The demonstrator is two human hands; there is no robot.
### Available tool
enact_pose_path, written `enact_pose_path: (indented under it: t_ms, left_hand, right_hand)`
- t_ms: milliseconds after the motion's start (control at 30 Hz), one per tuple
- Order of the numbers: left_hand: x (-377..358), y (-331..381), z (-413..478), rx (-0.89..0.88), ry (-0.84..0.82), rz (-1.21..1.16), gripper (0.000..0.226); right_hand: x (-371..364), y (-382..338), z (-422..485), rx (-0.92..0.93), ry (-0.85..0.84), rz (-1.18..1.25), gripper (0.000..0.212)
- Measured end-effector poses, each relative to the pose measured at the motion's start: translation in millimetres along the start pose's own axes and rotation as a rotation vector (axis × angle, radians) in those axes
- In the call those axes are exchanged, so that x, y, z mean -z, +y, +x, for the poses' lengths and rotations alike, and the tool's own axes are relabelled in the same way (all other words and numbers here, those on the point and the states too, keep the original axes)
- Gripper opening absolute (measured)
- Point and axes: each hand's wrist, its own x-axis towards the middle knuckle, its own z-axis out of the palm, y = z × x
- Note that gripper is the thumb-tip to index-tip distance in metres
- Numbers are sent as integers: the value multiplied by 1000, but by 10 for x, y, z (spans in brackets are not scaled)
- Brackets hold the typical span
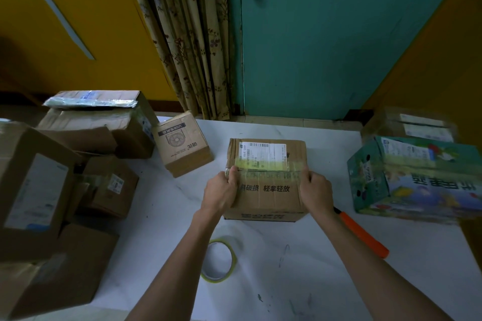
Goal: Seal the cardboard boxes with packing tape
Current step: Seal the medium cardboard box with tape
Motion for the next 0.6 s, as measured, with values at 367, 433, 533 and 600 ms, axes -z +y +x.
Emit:
enact_pose_path:
  t_ms: [367,433,533,600]
  left_hand:
    - [-58,235,37,139,121,41,73]
    - [-33,254,21,91,157,65,66]
    - [-6,297,16,58,157,63,62]
    - [6,255,49,62,138,47,65]
  right_hand:
    - [-72,-194,36,-43,-4,-94,65]
    - [-47,-185,24,-15,29,-87,67]
    - [4,-191,61,-12,17,-85,66]
    - [36,-224,27,-63,-43,-28,65]
